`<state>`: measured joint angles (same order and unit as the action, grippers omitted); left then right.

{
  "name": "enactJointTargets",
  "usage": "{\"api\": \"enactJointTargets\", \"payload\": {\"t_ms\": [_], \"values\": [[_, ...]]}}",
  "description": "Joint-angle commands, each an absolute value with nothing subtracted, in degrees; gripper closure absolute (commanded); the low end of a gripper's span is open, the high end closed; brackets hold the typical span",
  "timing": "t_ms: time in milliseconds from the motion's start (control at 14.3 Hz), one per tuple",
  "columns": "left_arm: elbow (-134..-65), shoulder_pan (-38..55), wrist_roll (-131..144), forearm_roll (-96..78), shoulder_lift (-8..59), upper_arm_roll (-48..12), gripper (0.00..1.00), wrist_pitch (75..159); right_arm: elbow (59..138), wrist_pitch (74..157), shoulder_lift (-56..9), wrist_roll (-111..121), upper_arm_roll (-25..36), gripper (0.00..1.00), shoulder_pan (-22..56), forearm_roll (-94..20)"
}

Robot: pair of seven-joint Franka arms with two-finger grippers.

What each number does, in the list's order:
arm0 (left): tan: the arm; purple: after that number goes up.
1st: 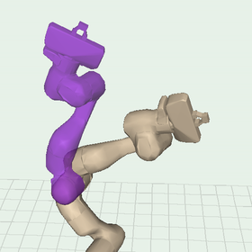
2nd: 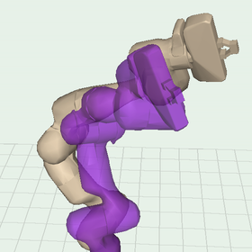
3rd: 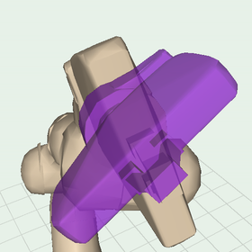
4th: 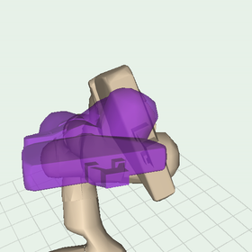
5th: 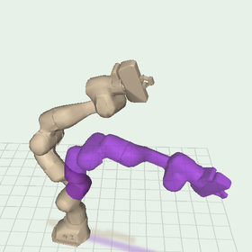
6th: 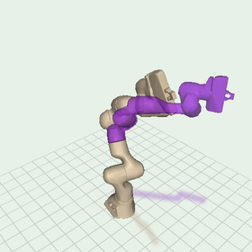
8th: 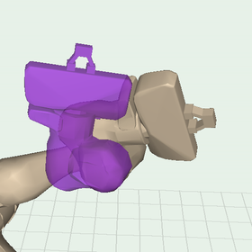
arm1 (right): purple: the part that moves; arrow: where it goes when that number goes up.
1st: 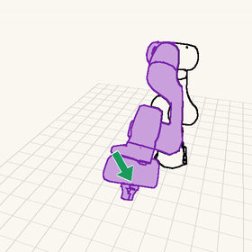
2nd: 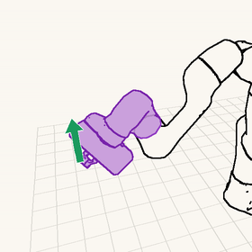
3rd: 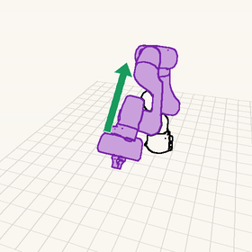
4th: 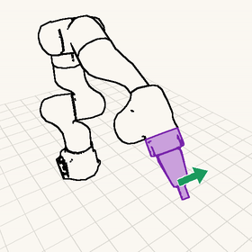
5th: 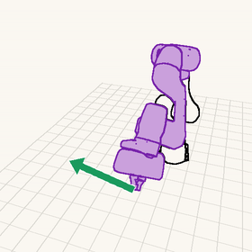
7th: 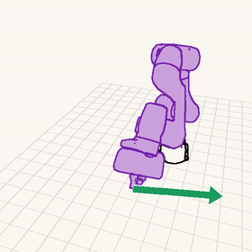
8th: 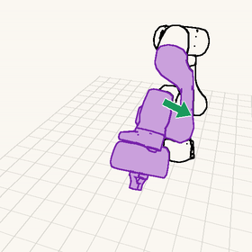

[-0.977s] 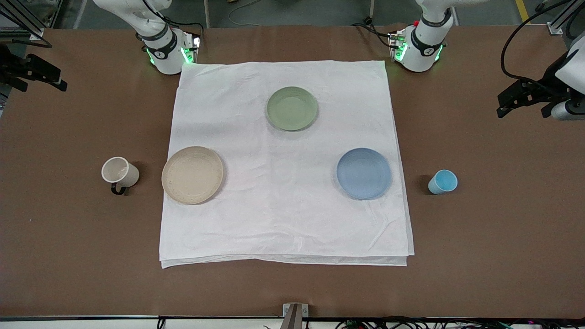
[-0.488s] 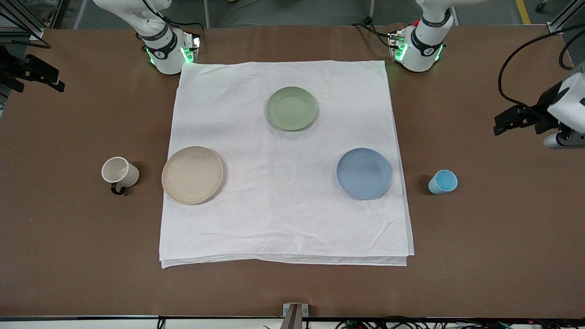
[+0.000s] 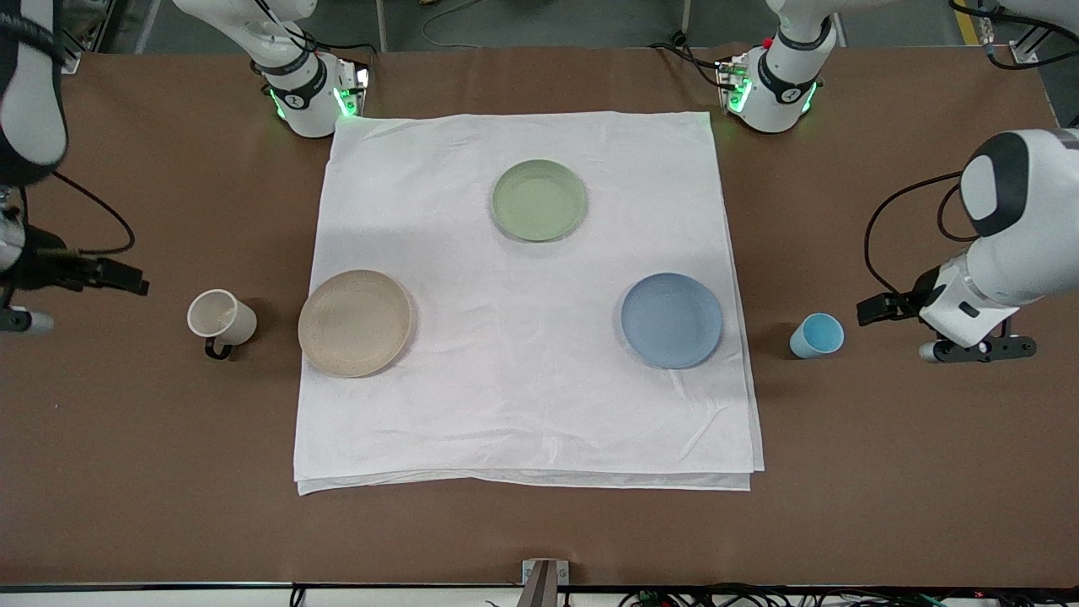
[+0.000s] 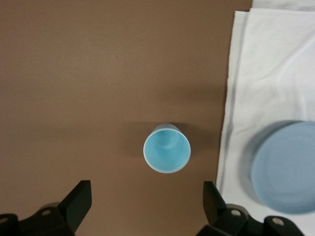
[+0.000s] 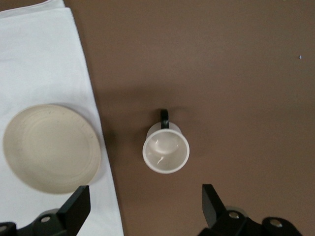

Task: Place blue cup in blue plate and white mug in gray plate
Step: 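Grasp the white mug with the right gripper while the left gripper grasps the cup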

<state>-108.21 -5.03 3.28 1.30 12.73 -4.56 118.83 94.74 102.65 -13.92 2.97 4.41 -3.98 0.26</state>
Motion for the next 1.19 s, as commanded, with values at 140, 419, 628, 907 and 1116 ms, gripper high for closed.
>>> {"api": "enactJointTargets", "payload": {"t_ms": [140,419,628,907,1116], "values": [[-115.84,-5.71,3.69,2.20,15.63,-4.57,0.00,130.59,111.05,128.35,-19.60,2.99,3.95,0.00,-5.89,-3.85],[-115.93,-6.06,3.60,2.20,19.94,-4.57,0.07,135.69,118.39,137.90,-21.44,3.60,3.87,0.05,-5.54,-4.04],[-116.28,-7.29,3.43,2.20,21.97,-4.57,0.11,135.97,118.92,138.08,-22.23,3.78,3.87,0.19,-5.62,-4.04],[-116.98,-7.30,3.52,2.20,23.55,-4.57,0.50,135.97,118.74,137.37,-22.41,3.95,3.87,0.95,-5.63,-4.04],[-116.90,-6.95,3.69,2.20,23.47,-4.92,1.00,135.79,118.57,137.29,-22.32,5.36,3.87,1.00,-5.71,-4.04]]}}
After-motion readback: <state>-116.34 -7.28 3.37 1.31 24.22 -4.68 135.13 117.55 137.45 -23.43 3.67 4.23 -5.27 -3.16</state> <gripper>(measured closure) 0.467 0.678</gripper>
